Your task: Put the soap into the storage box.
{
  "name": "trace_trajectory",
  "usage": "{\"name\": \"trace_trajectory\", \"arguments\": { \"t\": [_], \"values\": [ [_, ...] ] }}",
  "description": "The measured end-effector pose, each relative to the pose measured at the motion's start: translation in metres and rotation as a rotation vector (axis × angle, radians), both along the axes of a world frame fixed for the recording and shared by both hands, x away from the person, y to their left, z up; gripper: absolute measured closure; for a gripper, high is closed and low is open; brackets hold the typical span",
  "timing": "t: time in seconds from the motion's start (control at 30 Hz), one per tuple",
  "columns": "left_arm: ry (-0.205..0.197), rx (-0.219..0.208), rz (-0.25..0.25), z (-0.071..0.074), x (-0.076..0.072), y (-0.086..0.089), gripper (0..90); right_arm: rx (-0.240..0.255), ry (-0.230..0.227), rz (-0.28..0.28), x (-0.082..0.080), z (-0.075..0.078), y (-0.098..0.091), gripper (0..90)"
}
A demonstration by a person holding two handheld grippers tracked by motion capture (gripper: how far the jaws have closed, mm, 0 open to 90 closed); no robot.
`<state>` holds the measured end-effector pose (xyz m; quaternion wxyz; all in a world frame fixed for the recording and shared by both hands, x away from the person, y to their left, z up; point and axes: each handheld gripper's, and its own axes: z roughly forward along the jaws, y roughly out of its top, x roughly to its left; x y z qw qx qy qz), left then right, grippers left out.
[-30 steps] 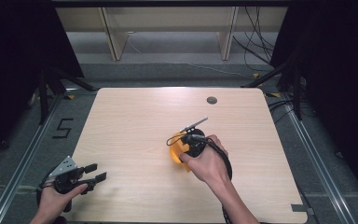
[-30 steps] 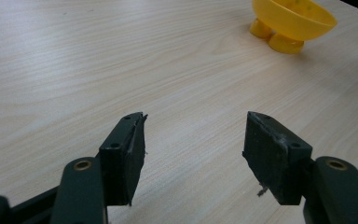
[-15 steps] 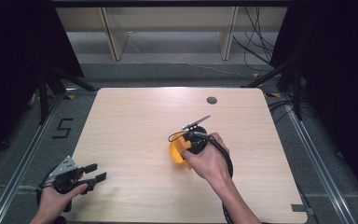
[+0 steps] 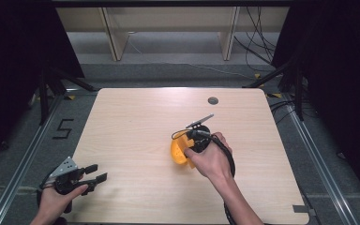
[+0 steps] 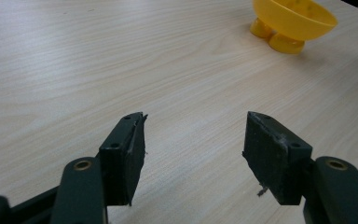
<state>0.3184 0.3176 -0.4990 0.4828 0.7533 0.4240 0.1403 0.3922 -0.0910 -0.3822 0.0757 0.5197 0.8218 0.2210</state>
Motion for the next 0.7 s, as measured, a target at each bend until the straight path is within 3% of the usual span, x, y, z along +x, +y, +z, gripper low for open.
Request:
{"name": "trace_trajectory", "arguments": {
  "t": [0.03, 0.1, 0.27, 0.3, 0.37, 0.4, 0.43, 0.7],
  "values": [
    [0.001, 0.003, 0.003, 0.0, 0.0, 0.0, 38.1, -0.001, 0.023, -0.03, -0.001, 0.001, 0.001, 61.5],
    [0.001, 0.003, 0.003, 0.0, 0.0, 0.0, 38.1, -0.001, 0.006, -0.012, 0.001, 0.0, 0.0, 61.5],
    [0.002, 0.004, 0.002, 0.0, 0.0, 0.0, 38.1, -0.005, 0.013, -0.039, 0.004, -0.001, 0.0, 61.5],
    [0.003, 0.004, 0.002, 0.0, 0.0, 0.0, 38.1, -0.008, 0.04, -0.072, 0.003, 0.001, 0.002, 61.5],
    [0.003, 0.004, 0.002, 0.0, 0.0, 0.0, 38.1, -0.009, 0.041, -0.074, 0.005, 0.001, 0.002, 61.6],
    [0.003, 0.004, 0.002, 0.0, 0.0, 0.0, 38.1, -0.002, 0.013, -0.046, 0.007, 0.0, 0.001, 61.5],
    [0.003, 0.005, 0.002, 0.0, 0.0, 0.0, 38.1, -0.006, 0.045, -0.086, 0.006, 0.001, 0.003, 61.5],
    [0.011, -0.009, 0.001, -0.001, 0.001, 0.0, 38.1, 0.007, 0.044, -0.103, 0.016, -0.002, 0.004, 61.5]
  ]
}}
